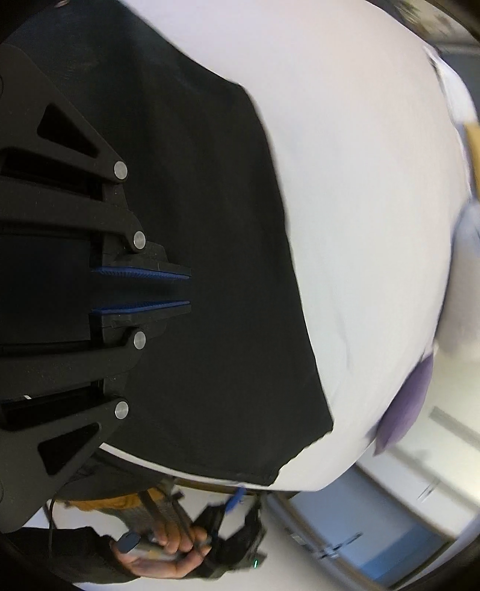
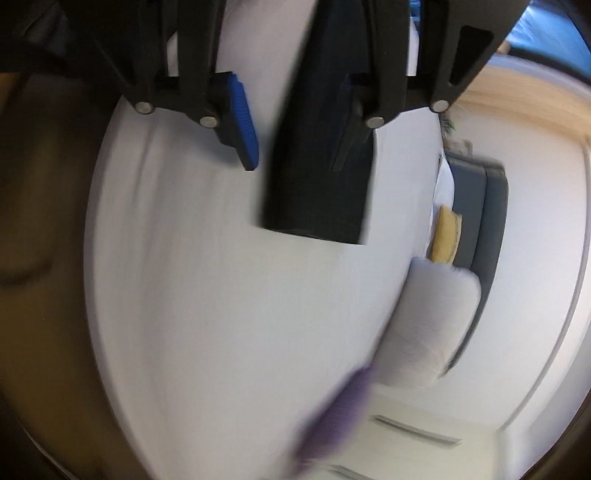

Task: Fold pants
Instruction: 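Fold the leg end over toward the waistband with the right tool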

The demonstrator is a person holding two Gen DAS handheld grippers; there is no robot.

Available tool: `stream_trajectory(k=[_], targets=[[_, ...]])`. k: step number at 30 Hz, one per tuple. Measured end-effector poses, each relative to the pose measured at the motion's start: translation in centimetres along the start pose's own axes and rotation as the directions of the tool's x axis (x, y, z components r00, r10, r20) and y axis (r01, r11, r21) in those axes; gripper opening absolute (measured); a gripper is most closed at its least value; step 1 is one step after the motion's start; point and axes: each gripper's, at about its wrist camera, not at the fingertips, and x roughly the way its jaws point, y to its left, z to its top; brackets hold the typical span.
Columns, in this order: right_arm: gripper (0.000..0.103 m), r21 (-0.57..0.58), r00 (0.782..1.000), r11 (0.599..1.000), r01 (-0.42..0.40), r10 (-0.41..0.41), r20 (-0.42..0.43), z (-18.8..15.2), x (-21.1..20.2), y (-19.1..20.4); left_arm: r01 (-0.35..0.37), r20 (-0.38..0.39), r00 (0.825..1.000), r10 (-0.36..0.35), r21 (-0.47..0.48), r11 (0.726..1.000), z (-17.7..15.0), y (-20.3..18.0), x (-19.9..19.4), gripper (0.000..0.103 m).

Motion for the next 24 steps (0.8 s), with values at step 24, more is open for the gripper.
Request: stream_trajectory(k=[24], targets=[[0.0,-0.066,0.949,0.996,-0.064,0.04,-0.312,2.3,11.1,0.9,-0.002,0.047,0.999,0.013,-0.222,0.975,-11.5,13.7,-7.5,0.011]])
